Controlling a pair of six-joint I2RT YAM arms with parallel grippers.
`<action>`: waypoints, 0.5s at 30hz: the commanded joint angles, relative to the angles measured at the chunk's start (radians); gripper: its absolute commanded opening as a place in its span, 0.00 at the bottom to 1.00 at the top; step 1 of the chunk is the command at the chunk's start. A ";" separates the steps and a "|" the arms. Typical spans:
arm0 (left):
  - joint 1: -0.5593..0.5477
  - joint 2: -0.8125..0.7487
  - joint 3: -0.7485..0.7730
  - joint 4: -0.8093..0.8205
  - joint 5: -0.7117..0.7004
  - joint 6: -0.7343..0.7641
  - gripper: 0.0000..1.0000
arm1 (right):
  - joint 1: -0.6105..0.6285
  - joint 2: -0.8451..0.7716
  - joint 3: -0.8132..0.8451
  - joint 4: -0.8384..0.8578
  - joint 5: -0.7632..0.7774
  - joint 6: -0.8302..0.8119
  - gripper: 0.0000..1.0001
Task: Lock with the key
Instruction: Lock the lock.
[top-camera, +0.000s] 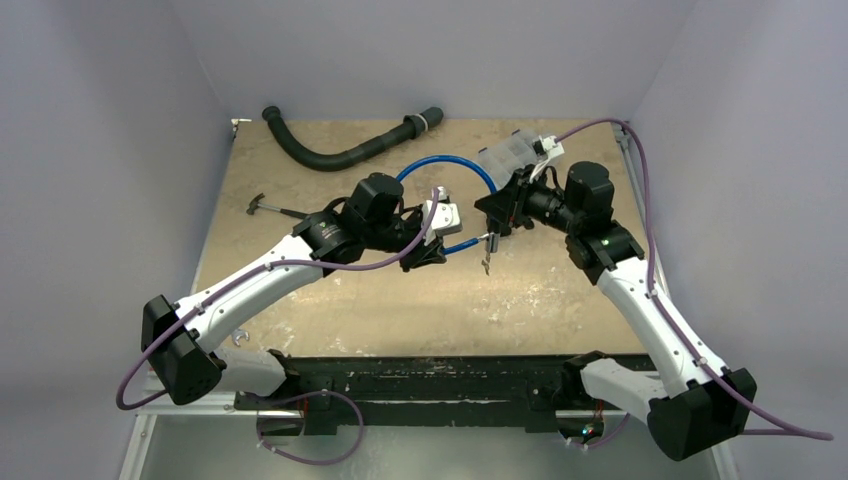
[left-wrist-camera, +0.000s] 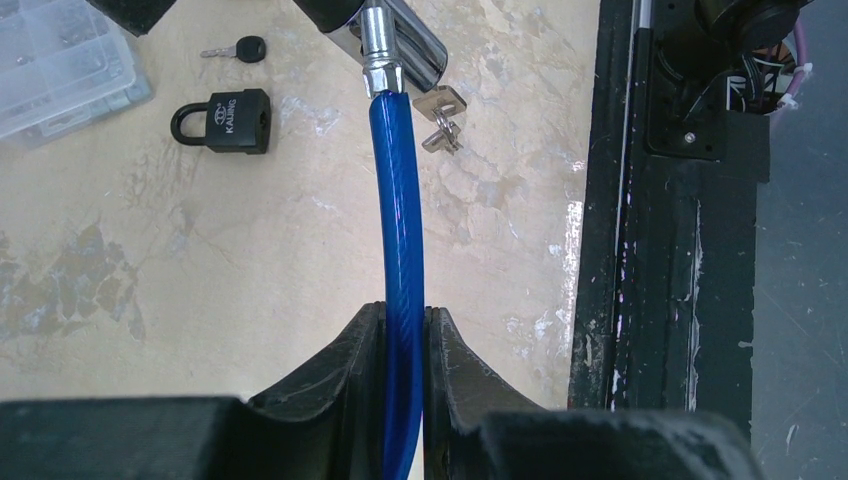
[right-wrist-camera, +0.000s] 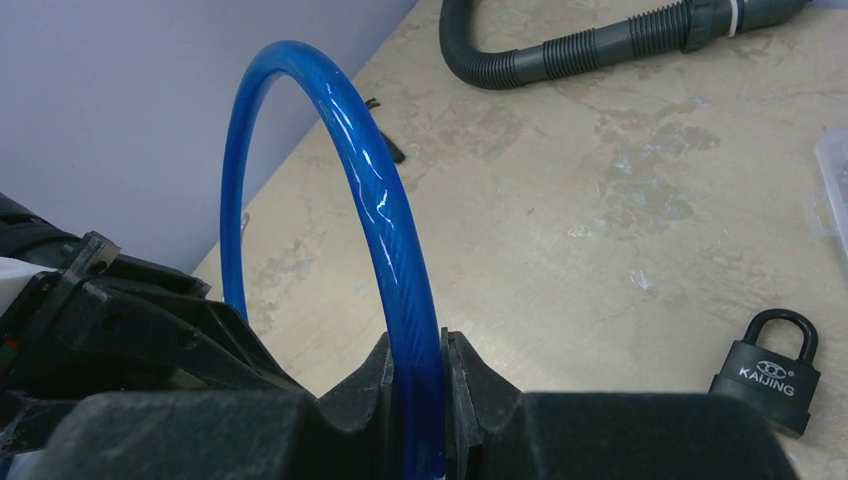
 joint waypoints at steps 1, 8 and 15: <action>0.008 -0.030 0.014 -0.015 -0.003 0.023 0.00 | -0.005 -0.034 0.043 0.041 0.000 0.000 0.00; 0.008 -0.033 0.016 -0.037 0.007 0.062 0.00 | -0.004 -0.032 0.045 0.035 0.001 -0.003 0.00; 0.008 -0.020 0.018 -0.050 0.007 0.063 0.00 | -0.005 -0.034 0.045 0.039 -0.006 0.006 0.00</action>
